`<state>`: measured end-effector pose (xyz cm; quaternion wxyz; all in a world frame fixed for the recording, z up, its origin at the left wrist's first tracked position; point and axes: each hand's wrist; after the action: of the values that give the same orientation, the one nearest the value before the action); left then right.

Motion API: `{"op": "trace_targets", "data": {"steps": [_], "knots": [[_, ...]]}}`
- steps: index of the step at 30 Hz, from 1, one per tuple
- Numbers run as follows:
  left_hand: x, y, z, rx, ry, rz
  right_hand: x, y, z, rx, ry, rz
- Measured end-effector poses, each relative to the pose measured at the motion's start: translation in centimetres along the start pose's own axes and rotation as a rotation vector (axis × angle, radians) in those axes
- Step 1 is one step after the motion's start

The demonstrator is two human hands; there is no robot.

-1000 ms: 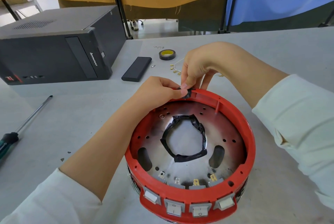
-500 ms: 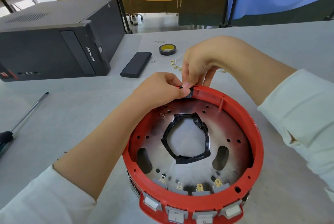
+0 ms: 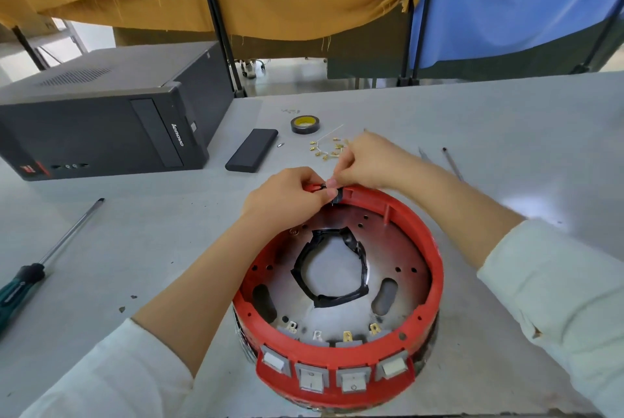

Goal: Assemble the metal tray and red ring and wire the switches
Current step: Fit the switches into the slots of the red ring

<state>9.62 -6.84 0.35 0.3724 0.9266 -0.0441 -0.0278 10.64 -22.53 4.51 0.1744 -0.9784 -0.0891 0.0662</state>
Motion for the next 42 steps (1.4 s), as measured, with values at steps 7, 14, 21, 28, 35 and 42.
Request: {"op": "trace_targets", "data": {"steps": [7,14,21,28,35,42], "knots": [[-0.6,0.3,-0.1,-0.117,0.026,-0.033,-5.1,4.1,1.0,0.111,0.07,0.033],[-1.2,1.1,-1.4,0.069,0.054,-0.119,-6.9,3.9,-0.2,-0.085,-0.1,0.114],[-2.5,3.1,-2.4,0.256,-0.182,0.043,-5.3,1.7,0.4,-0.419,0.043,-0.037],[-3.7,0.4,-1.6,0.1,-0.101,0.053,-5.1,1.2,1.0,-0.166,0.078,-0.099],[-5.2,-1.1,-2.5,0.319,0.101,-0.181,-5.8,2.8,-1.1,-0.207,-0.05,0.067],[-6.1,0.5,-3.5,0.451,-0.05,-0.169,-5.3,2.2,-0.8,-0.39,-0.037,0.02]]}}
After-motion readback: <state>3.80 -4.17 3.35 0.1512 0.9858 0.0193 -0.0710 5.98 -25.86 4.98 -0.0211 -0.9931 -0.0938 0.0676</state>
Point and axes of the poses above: each hand's wrist, its own x-axis towards the middle knuckle, its own z-axis out of the palm, y = z × x, and after that the axes turned 10 degrees about -x, right-handed
